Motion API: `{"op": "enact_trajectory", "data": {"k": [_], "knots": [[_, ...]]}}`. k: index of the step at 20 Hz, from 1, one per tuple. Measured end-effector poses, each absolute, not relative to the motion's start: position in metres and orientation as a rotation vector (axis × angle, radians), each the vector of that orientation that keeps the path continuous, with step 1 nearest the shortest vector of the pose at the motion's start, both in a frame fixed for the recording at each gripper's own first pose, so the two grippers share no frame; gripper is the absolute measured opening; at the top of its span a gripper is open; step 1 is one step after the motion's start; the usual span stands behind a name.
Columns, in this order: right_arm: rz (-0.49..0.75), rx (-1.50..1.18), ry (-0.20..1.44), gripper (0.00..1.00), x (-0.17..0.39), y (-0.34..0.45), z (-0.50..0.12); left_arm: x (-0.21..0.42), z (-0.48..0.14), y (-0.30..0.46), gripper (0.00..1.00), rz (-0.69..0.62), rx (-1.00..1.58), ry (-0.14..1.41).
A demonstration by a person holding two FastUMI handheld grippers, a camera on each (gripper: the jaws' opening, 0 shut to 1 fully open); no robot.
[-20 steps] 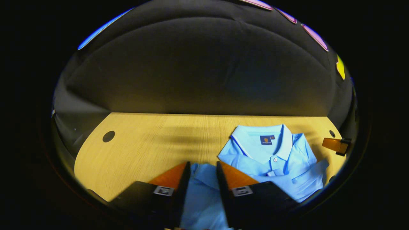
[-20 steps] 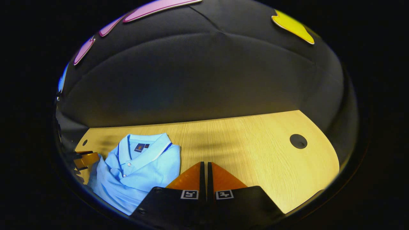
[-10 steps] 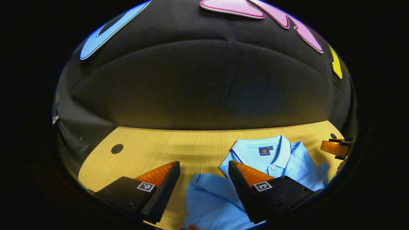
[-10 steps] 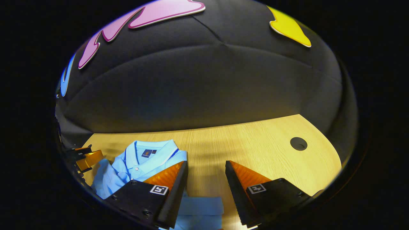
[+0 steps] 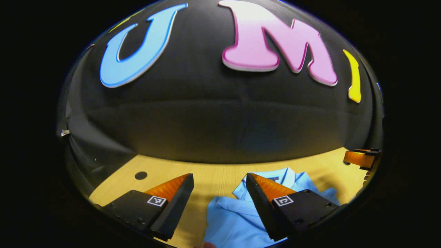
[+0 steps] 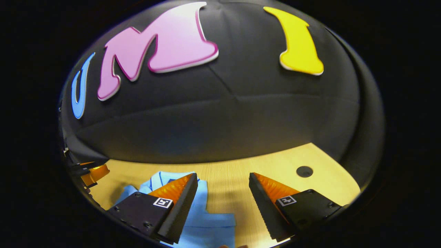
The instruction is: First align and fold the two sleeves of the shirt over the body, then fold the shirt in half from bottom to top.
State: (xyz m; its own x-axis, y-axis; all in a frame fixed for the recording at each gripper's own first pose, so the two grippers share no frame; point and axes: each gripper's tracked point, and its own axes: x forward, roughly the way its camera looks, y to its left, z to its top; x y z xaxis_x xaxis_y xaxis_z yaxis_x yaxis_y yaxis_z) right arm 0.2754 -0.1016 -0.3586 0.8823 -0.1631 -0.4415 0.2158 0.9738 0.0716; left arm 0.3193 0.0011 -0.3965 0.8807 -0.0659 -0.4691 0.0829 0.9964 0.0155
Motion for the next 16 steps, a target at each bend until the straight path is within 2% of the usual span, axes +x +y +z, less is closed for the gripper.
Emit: {"op": "enact_trajectory", "data": {"k": [5, 8, 12, 16], "knots": [[-0.16, 0.099, 0.255, 0.93, 0.215, -0.085, -0.232, 0.248, -0.257, -0.007, 0.96, -0.106, 0.022, 0.244], [-0.114, 0.099, 0.179, 0.94, 0.173, -0.062, -0.168, 0.198, -0.174, -0.012, 0.97, -0.136, -0.001, 0.151], [-0.029, 0.019, 0.138, 0.94, 0.11, -0.03, -0.116, 0.131, -0.119, -0.004, 0.97, -0.111, -0.039, 0.11], [0.054, -0.054, 0.088, 0.95, 0.058, -0.002, -0.077, 0.075, -0.093, 0.008, 0.97, -0.096, 0.0, 0.099]]}}
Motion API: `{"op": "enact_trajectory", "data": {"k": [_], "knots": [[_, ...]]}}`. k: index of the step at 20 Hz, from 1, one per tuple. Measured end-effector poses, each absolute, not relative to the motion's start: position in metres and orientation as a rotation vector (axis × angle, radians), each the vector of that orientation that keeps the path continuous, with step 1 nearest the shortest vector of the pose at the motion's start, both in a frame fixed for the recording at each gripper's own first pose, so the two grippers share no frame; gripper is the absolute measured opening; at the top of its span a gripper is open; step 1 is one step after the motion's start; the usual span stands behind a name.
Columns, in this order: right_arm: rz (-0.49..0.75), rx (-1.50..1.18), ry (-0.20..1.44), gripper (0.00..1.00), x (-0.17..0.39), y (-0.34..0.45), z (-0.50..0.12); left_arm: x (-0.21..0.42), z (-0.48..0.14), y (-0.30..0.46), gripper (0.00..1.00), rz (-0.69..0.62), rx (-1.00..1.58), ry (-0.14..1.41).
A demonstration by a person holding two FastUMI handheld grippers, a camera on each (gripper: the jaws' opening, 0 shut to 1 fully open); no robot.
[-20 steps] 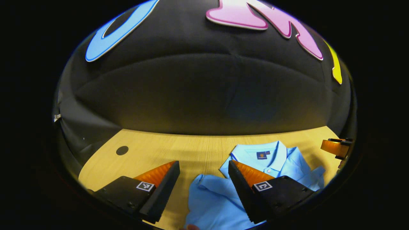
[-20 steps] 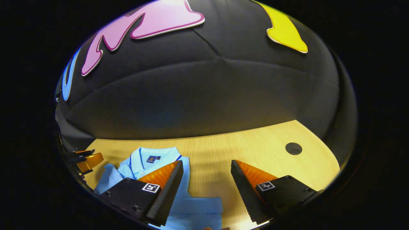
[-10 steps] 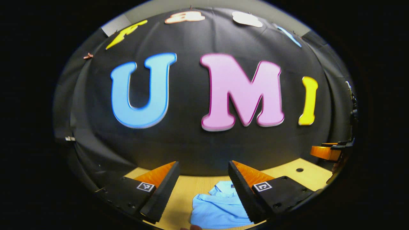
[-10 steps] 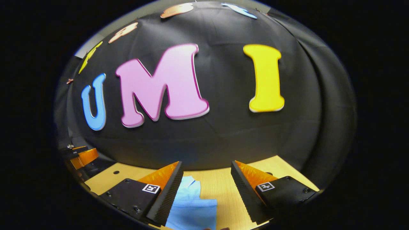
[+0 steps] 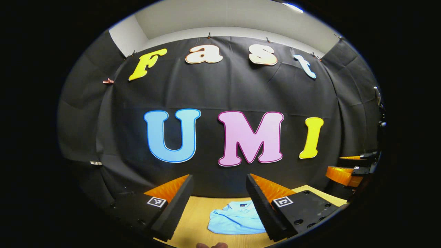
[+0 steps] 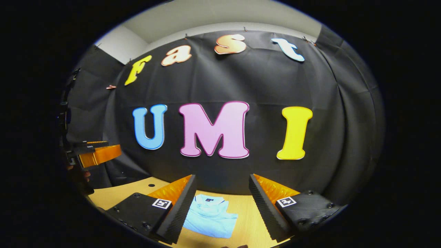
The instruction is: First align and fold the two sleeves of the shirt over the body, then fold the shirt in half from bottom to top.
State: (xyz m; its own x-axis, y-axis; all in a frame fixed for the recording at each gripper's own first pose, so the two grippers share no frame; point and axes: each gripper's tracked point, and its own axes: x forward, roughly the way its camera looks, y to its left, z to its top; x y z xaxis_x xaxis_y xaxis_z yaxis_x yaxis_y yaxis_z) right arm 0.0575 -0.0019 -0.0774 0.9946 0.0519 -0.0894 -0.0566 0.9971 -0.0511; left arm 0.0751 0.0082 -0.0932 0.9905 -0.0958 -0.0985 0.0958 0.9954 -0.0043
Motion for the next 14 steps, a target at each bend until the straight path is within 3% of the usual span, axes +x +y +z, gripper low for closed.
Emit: {"op": "enact_trajectory", "data": {"k": [2, 11, 14], "knots": [[0.06, -0.048, 0.086, 1.0, 0.037, 0.007, -0.067, 0.052, -0.078, 0.009, 0.97, -0.089, -0.031, 0.079], [0.079, -0.06, 0.045, 0.94, 0.013, 0.028, -0.041, -0.005, -0.064, 0.005, 0.96, -0.087, 0.017, 0.09], [0.086, -0.044, 0.058, 0.97, 0.014, 0.035, -0.044, -0.009, -0.067, 0.005, 0.96, -0.086, 0.022, 0.105]]}}
